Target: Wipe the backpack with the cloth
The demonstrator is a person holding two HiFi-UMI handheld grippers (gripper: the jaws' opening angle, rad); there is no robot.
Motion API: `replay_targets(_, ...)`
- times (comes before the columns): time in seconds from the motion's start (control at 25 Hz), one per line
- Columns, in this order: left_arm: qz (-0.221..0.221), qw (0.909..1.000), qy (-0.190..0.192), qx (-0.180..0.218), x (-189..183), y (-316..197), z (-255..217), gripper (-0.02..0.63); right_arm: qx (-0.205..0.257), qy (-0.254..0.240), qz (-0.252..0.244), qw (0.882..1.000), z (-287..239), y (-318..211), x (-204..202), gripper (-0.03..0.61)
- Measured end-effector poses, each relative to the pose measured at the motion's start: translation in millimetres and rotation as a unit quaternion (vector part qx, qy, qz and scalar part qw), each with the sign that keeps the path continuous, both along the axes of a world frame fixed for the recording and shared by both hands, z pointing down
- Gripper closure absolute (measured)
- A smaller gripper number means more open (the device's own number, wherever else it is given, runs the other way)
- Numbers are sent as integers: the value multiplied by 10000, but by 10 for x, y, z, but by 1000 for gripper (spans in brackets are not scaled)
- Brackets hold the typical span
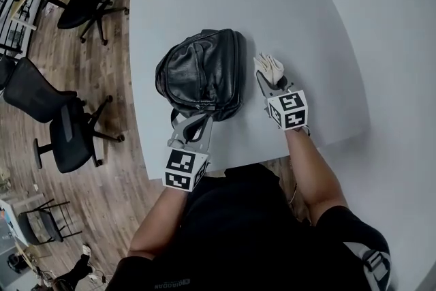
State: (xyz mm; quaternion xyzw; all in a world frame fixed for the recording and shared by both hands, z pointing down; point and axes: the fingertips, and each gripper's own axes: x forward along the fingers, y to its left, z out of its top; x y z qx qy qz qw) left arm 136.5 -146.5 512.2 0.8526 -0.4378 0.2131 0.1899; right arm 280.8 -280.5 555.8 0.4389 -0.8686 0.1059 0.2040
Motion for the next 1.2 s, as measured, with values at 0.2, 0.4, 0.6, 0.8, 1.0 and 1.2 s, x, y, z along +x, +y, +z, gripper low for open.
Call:
replay_targets(0.2,-132,9998,-130,3,-35,-116,39,609,18,129,-14,9999,133,-418,15,471)
replay_targets(0.4,-138,9995,-228,-162,-53,-126,173,609,33,209,33,9998,224,-809,19,471)
replay_targets(0.6,-66,9994,-268,-212,-32,-167,224,609,23,287,32,9996,323,-1065,5,471)
replay_targets(0.8,-120,9992,-319,-211,-85,-208,257,609,-61,286,38,9996,457,-1148,5,471)
replay_targets(1.0,-169,9991,-302,-228,-123,-211,273,609,-85,239,-55,9997,504,-1140,-79,471)
replay_targets(1.2,-154,9992,-291,-209,-136,-217,309,609,-43,234,-112,9997,508,-1117,-147,471)
